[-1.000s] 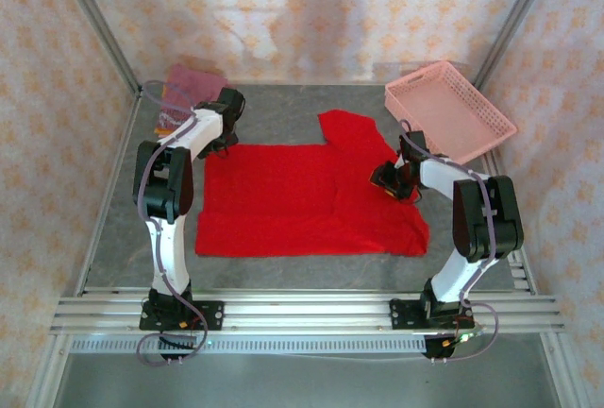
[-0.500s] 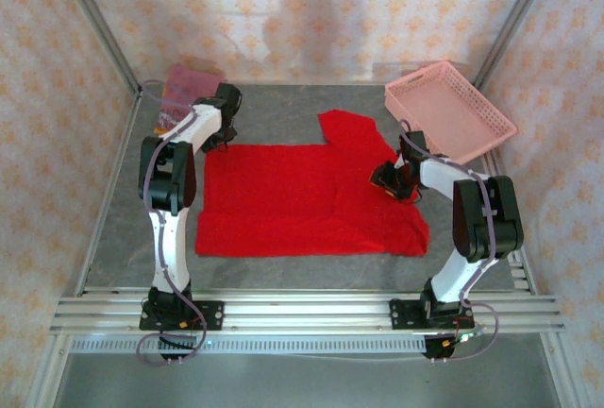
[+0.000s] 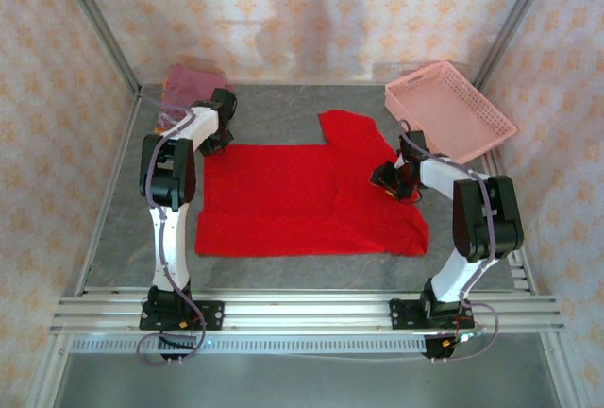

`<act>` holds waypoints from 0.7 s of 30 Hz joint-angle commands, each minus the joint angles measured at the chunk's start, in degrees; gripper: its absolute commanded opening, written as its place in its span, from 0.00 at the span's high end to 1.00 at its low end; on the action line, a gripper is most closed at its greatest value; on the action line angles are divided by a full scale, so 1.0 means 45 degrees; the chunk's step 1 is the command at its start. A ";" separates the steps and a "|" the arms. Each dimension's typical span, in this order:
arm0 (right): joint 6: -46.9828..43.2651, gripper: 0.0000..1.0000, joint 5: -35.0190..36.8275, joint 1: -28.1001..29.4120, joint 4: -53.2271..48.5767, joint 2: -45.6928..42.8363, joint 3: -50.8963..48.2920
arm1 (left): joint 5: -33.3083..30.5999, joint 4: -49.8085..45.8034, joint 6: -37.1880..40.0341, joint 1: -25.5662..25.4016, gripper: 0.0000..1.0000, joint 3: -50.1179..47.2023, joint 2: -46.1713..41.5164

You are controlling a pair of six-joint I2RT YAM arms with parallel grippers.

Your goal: Fold and stack the t-shirts

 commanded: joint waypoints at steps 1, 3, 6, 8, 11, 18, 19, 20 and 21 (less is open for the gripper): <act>-0.0117 0.50 0.0190 -0.0049 -0.0676 -0.0019 0.0106 | -0.0011 -0.0108 0.0036 0.0203 0.81 0.0128 0.0352; -0.0134 0.50 0.0203 -0.0049 -0.0710 -0.0068 0.0125 | 0.0079 -0.0065 0.0055 0.0247 0.90 0.0088 0.0361; -0.0148 0.50 0.0190 -0.0049 -0.0788 -0.0170 0.0164 | 0.0291 0.0012 0.0111 0.0279 1.00 0.0048 0.0410; -0.0151 0.50 0.0194 -0.0051 -0.0864 -0.0268 0.0208 | 0.0315 0.0170 0.0150 0.0286 1.00 -0.0102 0.0319; -0.0124 0.50 0.0055 -0.0050 -0.0963 -0.0656 0.0380 | 0.0495 0.0494 0.0305 0.0286 1.00 -0.0469 0.0019; -0.1064 0.50 0.0885 0.0381 -0.1725 -0.0870 0.2230 | 0.0880 0.1282 0.0387 0.0286 1.00 -0.1475 -0.1479; -0.1232 0.50 0.1089 0.0469 -0.1819 -0.0635 0.2628 | 0.0938 0.1321 0.0407 0.0286 1.00 -0.1535 -0.1591; -0.1403 0.50 0.1371 0.0566 -0.1847 -0.0303 0.3117 | 0.1002 0.1336 0.0443 0.0286 1.00 -0.1576 -0.1673; -0.1529 0.50 0.1589 0.0647 -0.1846 0.0098 0.3649 | 0.1027 0.1323 0.0480 0.0286 1.00 -0.1581 -0.1698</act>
